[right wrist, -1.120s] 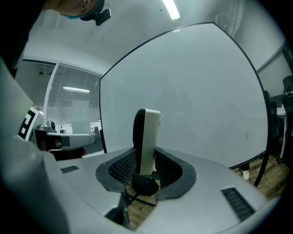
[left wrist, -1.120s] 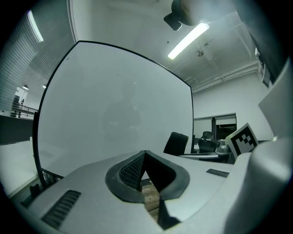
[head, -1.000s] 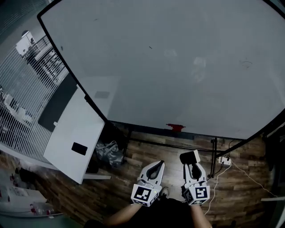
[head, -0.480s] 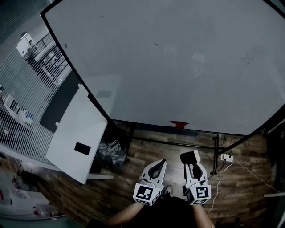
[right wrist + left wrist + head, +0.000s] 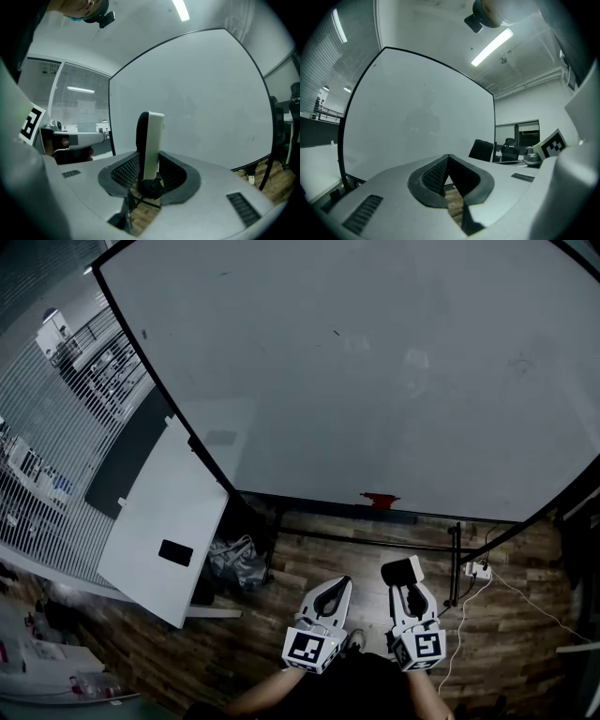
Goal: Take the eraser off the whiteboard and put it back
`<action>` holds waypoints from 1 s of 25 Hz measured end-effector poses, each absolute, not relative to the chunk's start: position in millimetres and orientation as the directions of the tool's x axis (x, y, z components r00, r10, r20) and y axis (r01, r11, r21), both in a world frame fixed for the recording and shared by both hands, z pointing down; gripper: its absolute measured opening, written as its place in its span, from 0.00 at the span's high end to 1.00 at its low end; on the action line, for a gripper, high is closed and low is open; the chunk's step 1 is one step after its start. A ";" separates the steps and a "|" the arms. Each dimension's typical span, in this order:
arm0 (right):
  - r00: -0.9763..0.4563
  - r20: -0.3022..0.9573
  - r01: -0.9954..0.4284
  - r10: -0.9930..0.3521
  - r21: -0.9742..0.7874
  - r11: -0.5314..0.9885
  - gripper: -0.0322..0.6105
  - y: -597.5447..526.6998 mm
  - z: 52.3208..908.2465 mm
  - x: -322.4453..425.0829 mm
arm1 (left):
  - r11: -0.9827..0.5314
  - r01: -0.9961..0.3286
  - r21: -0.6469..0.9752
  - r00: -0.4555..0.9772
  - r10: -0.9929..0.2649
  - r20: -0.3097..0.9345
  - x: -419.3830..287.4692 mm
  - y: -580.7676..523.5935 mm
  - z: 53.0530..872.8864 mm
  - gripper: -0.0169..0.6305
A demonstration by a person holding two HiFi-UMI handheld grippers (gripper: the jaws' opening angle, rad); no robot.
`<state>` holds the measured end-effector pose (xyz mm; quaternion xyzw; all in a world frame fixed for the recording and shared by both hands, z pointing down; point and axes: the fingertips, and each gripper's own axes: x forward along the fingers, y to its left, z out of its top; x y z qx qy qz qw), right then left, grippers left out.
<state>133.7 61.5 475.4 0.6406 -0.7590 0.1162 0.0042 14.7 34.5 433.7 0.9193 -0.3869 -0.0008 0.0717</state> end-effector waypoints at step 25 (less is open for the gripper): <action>-0.258 0.165 -0.862 -0.952 -0.484 0.150 0.74 38.3 499.9 49.1 | -0.645 -0.750 0.146 0.656 -0.754 0.033 -79.5 31.4 441.4 0.96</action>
